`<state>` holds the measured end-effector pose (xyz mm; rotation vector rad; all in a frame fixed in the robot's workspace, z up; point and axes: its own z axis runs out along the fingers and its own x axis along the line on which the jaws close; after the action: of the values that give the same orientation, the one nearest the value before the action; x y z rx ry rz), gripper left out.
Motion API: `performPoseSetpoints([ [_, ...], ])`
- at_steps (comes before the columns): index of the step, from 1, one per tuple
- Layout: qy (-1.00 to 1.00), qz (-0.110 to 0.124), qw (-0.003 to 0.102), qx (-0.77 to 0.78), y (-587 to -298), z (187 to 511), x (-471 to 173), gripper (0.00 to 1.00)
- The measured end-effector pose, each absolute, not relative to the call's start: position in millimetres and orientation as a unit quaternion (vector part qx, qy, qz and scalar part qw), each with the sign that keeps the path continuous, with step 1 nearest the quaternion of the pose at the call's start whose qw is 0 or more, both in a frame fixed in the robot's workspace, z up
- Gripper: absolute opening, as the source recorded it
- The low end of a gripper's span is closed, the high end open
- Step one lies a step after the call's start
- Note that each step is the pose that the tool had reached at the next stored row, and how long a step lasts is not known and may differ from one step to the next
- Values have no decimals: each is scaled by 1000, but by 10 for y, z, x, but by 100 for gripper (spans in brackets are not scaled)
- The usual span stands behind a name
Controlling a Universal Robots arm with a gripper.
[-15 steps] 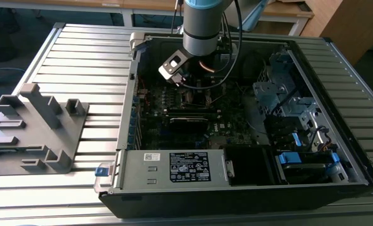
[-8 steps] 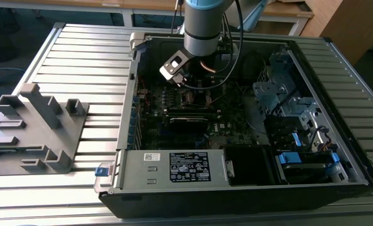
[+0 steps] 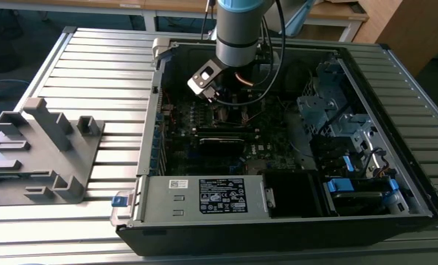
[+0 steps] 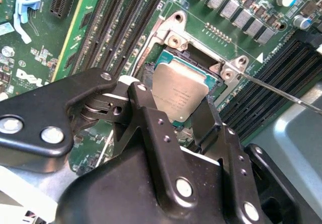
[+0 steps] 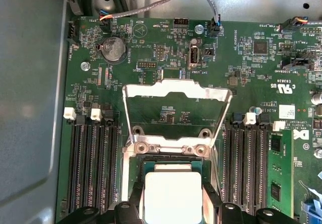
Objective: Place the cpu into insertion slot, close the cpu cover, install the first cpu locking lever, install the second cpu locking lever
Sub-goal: 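Place the cpu into insertion slot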
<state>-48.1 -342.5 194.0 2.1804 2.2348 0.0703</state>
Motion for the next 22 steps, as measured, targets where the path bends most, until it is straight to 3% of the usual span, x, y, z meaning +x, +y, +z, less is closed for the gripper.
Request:
performPoseSetpoints([
  [22, 715, 22, 9, 699, -3426, 1914, -481, 54],
])
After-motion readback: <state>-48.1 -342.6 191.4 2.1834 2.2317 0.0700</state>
